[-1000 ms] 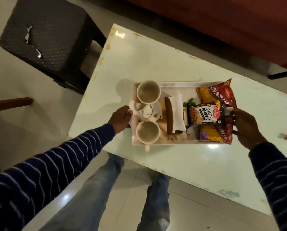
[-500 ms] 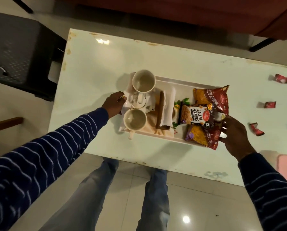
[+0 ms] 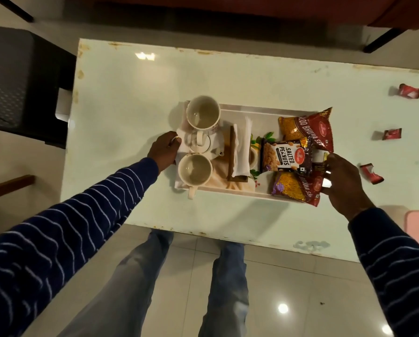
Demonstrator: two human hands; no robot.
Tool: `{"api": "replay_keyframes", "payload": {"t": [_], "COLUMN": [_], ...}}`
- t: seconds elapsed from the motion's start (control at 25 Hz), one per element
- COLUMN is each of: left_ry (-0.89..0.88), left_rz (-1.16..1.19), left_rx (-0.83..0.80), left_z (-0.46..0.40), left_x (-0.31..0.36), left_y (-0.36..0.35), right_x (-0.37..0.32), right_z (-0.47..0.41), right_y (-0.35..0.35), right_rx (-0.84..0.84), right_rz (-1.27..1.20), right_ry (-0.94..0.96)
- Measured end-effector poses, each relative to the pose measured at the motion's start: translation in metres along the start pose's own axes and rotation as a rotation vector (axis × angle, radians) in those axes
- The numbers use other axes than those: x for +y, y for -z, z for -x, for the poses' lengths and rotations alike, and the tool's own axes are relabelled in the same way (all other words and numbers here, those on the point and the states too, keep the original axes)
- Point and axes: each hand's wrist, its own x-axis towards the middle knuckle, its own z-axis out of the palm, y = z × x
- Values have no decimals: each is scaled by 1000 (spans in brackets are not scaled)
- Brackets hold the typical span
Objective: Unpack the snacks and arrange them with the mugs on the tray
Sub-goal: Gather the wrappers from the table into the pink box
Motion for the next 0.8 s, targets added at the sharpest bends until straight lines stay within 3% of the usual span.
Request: {"api": "replay_keyframes", "payload": {"t": [0.48, 0.8], "left_ry": [-77, 51], "left_rz": [-89, 56], "left_rx": [85, 149], "left_z": [0, 9], "left_x": [-3, -6], "left_y": [-3, -3], "right_x": [7, 27], "right_z": [-16, -22], "right_y": [-2, 9], "right_rx": [28, 42], "right_rz": [-42, 120], "right_ry": [-3, 48]}}
